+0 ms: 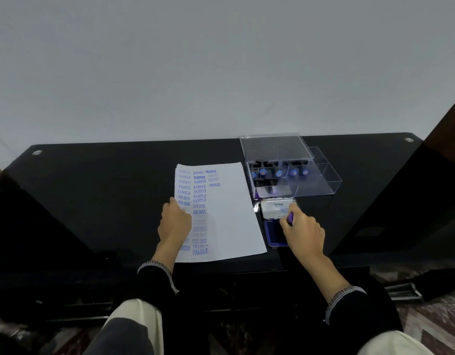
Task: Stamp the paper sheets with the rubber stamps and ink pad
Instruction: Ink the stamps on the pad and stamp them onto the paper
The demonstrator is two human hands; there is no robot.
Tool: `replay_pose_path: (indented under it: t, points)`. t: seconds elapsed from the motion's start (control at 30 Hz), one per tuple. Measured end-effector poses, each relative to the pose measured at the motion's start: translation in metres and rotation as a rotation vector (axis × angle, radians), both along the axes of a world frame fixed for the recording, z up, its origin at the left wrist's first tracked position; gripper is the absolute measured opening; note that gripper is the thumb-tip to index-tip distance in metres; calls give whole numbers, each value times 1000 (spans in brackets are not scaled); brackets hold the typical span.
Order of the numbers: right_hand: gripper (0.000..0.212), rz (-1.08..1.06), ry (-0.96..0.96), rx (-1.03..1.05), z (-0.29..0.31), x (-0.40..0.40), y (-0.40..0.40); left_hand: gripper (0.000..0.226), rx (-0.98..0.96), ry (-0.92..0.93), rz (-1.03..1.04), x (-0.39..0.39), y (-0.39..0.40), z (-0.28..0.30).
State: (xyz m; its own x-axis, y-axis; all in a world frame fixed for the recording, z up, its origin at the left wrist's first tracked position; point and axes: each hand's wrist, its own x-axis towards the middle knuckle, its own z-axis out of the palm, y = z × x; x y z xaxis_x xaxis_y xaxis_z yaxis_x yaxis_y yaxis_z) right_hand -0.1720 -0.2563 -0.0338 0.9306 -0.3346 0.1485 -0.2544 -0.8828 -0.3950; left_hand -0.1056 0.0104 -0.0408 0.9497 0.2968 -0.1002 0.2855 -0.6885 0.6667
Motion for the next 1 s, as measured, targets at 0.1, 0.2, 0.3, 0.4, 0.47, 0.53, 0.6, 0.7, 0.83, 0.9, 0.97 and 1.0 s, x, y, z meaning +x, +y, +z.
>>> replay_pose_path:
  t: [0.1, 0.2, 0.3, 0.4, 0.47, 0.53, 0.6, 0.7, 0.83, 0.9, 0.97, 1.0]
  points:
    - [18, -2, 3, 0, 2, 1, 0, 21, 53, -15, -5, -6, -3, -3]
    - [19, 7, 43, 2, 7, 6, 0, 20, 70, -29, 20, -9, -8, -5]
    - [19, 13, 59, 8, 9, 8, 0, 13, 74, -34, 59, -11, -13, -5]
    - [17, -5, 13, 6, 2, 0, 2, 19, 117, -23, 98, -10, -11, -7]
    - [17, -16, -24, 12, -2, -7, 3, 24, 179, -18, 112, -8, -9, -9]
    - [16, -18, -24, 2, -4, -7, 3, 26, 228, -26, 129, -5, -7, -11]
    - [17, -10, 10, -16, -1, 0, 1, 28, 242, -45, 144, -3, -6, -13]
    - [24, 20, 83, 14, 8, 12, -1, 27, 251, -61, 153, -1, -8, -13]
    - [25, 21, 109, 17, 11, 15, -2, 25, 260, -76, 155, -2, -12, -13]
    - [17, 23, 104, -42, 9, 11, 1, 24, 264, -75, 148, -2, -13, -13]
    - [15, 26, 101, -69, 8, 10, 2, 24, 251, -64, 141, -2, -13, -13]
    - [15, 22, 98, -54, 8, 10, 2, 25, 244, -59, 137, -2, -13, -13]
